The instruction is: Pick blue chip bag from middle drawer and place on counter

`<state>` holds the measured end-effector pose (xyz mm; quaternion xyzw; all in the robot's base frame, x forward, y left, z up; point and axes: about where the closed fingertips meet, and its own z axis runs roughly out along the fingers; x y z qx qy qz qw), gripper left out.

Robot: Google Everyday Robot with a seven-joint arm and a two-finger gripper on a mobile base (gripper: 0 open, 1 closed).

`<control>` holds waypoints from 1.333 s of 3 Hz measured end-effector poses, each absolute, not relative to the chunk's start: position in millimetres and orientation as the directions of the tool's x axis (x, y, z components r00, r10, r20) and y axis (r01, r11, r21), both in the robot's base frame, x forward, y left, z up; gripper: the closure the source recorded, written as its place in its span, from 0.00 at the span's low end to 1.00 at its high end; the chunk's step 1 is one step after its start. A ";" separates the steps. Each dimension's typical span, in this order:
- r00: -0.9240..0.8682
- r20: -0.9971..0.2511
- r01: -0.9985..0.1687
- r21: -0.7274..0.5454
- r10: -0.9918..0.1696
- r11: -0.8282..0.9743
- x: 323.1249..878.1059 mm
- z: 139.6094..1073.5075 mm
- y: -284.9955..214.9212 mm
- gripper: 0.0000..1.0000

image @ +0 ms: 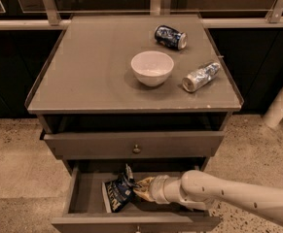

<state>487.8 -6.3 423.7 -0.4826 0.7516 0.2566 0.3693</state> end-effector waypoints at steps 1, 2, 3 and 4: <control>-0.196 -0.829 -0.931 -0.010 -0.523 0.364 466.2 466.6 -4.6 1.00; -0.169 -0.834 -0.943 -0.019 -0.526 0.333 434.5 518.5 -5.9 1.00; -0.115 -0.830 -0.953 -0.063 -0.545 0.296 414.1 573.5 -5.6 1.00; -0.115 -0.830 -0.953 -0.062 -0.545 0.296 414.1 573.1 -5.4 1.00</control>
Offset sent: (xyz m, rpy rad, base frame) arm -0.0897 -0.0080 0.1702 0.0163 -0.0940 0.1103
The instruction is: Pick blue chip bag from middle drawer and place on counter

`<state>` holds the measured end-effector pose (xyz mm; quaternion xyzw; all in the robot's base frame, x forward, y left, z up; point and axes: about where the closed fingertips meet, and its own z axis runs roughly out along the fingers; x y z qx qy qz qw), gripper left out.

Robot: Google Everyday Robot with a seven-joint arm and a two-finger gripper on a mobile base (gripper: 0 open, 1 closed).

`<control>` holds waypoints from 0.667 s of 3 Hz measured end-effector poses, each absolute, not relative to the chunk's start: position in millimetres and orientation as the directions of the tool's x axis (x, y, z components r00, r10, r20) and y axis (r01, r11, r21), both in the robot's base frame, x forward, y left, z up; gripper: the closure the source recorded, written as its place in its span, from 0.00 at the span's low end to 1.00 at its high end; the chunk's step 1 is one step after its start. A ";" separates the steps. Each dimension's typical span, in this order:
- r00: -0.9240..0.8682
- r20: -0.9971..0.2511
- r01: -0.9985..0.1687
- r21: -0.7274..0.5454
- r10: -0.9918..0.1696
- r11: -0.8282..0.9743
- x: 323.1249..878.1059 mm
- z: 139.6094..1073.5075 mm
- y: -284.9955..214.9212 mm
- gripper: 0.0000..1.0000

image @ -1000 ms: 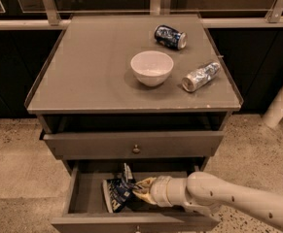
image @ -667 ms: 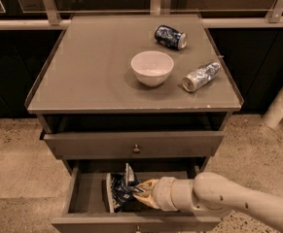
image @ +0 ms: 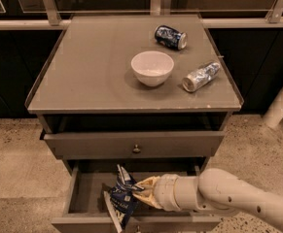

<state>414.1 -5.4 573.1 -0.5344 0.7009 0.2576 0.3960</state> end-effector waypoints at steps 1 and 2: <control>-0.083 -0.813 -0.977 -0.049 -0.577 0.210 412.2 589.5 6.4 1.00; 0.065 -0.781 -0.993 -0.112 -0.621 0.037 405.0 652.6 26.5 1.00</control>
Offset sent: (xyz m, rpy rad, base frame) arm -0.0339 0.0541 0.1701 -0.1544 -0.1046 0.5248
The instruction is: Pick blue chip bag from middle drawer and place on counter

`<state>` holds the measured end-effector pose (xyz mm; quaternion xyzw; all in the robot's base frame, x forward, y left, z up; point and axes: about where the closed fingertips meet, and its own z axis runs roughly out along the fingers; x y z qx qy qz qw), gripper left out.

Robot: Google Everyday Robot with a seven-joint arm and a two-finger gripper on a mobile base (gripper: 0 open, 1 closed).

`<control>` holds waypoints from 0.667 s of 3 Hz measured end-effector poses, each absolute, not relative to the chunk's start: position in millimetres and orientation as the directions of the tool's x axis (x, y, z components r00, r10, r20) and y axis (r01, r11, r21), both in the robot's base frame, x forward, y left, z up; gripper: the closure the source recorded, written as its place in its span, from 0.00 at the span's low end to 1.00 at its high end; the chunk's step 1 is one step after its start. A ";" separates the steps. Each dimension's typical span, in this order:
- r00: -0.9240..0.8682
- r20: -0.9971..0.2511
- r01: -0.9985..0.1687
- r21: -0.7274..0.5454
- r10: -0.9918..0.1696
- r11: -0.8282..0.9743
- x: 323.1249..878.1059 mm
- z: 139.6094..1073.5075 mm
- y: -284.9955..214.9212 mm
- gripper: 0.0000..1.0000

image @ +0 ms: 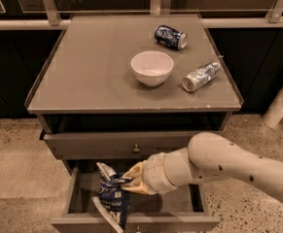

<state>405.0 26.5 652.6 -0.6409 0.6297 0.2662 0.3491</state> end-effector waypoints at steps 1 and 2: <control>0.216 -0.798 -0.976 -0.191 -0.562 -0.104 405.6 711.9 36.7 1.00; 0.330 -0.838 -0.943 -0.272 -0.435 -0.192 401.5 749.2 32.7 1.00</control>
Offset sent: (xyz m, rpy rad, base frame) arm -0.0094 -0.0117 0.1416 0.3148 -0.2487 0.3913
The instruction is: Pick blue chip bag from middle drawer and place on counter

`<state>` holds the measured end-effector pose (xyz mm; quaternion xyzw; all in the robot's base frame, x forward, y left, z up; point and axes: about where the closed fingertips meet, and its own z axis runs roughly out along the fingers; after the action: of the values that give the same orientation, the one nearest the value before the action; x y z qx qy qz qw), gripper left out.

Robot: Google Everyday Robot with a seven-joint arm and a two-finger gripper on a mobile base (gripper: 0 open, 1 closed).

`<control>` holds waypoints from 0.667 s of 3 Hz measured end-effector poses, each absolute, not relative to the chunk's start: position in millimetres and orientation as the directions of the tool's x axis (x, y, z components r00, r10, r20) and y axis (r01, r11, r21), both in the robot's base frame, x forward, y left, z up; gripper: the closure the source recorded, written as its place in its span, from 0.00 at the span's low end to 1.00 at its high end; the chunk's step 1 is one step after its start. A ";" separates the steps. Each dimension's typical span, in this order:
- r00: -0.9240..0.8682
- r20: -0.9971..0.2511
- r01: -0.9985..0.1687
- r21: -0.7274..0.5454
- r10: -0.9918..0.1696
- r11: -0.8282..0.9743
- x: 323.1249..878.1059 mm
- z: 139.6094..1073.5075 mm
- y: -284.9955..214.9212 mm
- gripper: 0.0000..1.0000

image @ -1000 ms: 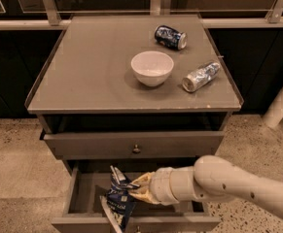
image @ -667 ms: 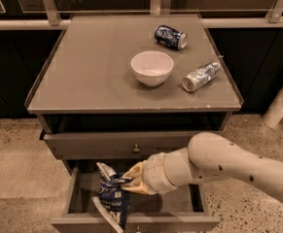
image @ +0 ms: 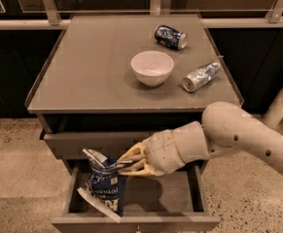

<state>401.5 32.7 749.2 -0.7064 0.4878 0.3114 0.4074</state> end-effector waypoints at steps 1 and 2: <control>0.350 -0.835 -0.935 -0.282 -0.425 -0.216 397.8 750.7 32.8 1.00; 0.358 -0.854 -0.933 -0.309 -0.379 -0.185 400.6 752.6 35.0 1.00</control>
Offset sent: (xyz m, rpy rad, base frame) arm 0.0037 0.0005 0.0055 0.1480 -0.0631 -0.0040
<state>400.6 35.0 752.6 -0.7005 0.4680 0.3193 0.4340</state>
